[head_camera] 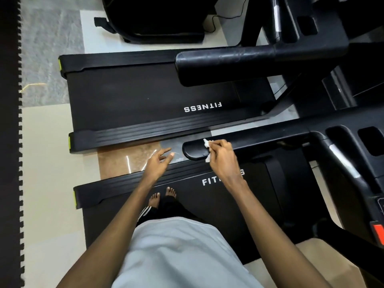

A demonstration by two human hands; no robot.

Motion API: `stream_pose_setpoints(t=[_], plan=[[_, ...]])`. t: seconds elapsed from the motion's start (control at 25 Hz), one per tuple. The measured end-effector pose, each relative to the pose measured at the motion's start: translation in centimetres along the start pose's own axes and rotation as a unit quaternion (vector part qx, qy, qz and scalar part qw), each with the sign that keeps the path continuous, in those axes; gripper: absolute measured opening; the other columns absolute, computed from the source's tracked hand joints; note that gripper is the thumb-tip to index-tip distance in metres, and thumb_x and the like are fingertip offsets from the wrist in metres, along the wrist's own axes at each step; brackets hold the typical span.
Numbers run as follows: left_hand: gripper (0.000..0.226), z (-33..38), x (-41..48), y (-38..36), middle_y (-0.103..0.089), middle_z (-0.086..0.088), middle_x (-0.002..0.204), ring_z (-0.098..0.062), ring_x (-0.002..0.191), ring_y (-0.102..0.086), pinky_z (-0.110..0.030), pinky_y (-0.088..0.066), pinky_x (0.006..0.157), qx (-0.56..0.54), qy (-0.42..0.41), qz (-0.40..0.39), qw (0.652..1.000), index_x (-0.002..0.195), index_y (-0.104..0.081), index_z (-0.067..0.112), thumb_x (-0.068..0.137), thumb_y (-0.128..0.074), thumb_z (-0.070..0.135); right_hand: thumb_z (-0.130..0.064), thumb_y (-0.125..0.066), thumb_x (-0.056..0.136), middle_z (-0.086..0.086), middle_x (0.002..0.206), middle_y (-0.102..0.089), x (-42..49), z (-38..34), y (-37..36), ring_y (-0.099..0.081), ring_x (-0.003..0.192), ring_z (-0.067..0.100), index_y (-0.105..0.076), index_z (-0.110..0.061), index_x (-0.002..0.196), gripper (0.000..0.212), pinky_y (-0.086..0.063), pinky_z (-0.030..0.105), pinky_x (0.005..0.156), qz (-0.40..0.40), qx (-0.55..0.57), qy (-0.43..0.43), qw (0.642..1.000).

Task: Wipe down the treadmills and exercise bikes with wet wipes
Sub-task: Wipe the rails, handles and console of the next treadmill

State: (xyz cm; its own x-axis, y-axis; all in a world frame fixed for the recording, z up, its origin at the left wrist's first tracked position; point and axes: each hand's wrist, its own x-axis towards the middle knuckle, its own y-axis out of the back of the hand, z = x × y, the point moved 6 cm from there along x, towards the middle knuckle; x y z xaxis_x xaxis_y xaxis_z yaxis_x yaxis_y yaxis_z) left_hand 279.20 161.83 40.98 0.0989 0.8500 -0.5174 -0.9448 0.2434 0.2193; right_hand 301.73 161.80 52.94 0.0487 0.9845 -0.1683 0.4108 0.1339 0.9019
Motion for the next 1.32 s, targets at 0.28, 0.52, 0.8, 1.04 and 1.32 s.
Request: stream_pose_setpoints(t=[0.28, 0.52, 0.8, 1.04, 1.32], plan=[[0.026, 0.4, 0.0, 1.0, -0.067, 0.007, 0.124, -0.009, 0.115, -0.061, -0.021, -0.046, 0.104, -0.058, 0.013, 0.011, 0.998, 0.124, -0.069, 0.023, 0.099, -0.063, 0.026, -0.01, -0.058, 0.098, 0.004, 0.115, -0.065, 1.8, -3.5, -2.8, -0.055, 0.106, 0.017, -0.072, -0.009, 0.121, 0.027, -0.052, 0.031, 0.093, -0.062, 0.015, 0.067, 0.996], [0.05, 3.3, 1.4, -3.3, -0.057, 0.013, 0.142, -0.002, 0.13, -0.052, -0.022, -0.04, 0.108, -0.062, -0.007, -0.1, 0.993, 0.142, -0.056, 0.038, 0.094, -0.064, 0.051, -0.011, -0.053, 0.099, 0.005, 0.121, -0.06, 1.7, -0.5, 0.5, -0.052, 0.11, 0.019, -0.067, -0.011, 0.13, 0.033, -0.05, 0.032, 0.095, -0.031, -0.028, -0.001, 0.999], [0.041, 2.3, 4.1, -1.8, -0.061, 0.012, 0.138, 0.01, 0.119, -0.051, -0.033, -0.042, 0.113, -0.056, 0.007, -0.179, 0.982, 0.138, -0.06, 0.036, 0.098, -0.063, 0.041, -0.005, -0.062, 0.094, 0.0, 0.11, -0.068, 3.0, -2.4, -0.4, -0.064, 0.102, 0.016, -0.074, -0.016, 0.117, 0.028, -0.044, 0.012, 0.09, -0.044, 0.027, -0.034, 0.998], [0.044, 0.8, 6.1, -1.9, -0.066, 0.018, 0.13, -0.012, 0.126, -0.059, -0.067, -0.039, 0.108, -0.083, 0.058, -0.228, 0.968, 0.132, -0.064, 0.043, 0.09, -0.067, 0.057, -0.006, -0.065, 0.094, -0.001, 0.107, -0.066, 2.3, -4.4, -1.8, -0.06, 0.101, 0.014, -0.075, -0.013, 0.114, 0.024, -0.047, 0.02, 0.089, -0.091, -0.004, -0.03, 0.995], [0.055, -2.5, 8.2, -3.5, -0.058, 0.032, 0.134, 0.001, 0.135, -0.048, -0.06, -0.019, 0.12, -0.022, 0.066, -0.28, 0.958, 0.122, -0.055, 0.07, 0.071, -0.059, 0.09, -0.01, -0.055, 0.095, 0.002, 0.11, -0.069, 8.0, -0.2, -1.3, -0.057, 0.104, 0.024, -0.074, -0.016, 0.114, 0.028, -0.052, 0.038, 0.089, -0.114, -0.106, -0.106, 0.982]])
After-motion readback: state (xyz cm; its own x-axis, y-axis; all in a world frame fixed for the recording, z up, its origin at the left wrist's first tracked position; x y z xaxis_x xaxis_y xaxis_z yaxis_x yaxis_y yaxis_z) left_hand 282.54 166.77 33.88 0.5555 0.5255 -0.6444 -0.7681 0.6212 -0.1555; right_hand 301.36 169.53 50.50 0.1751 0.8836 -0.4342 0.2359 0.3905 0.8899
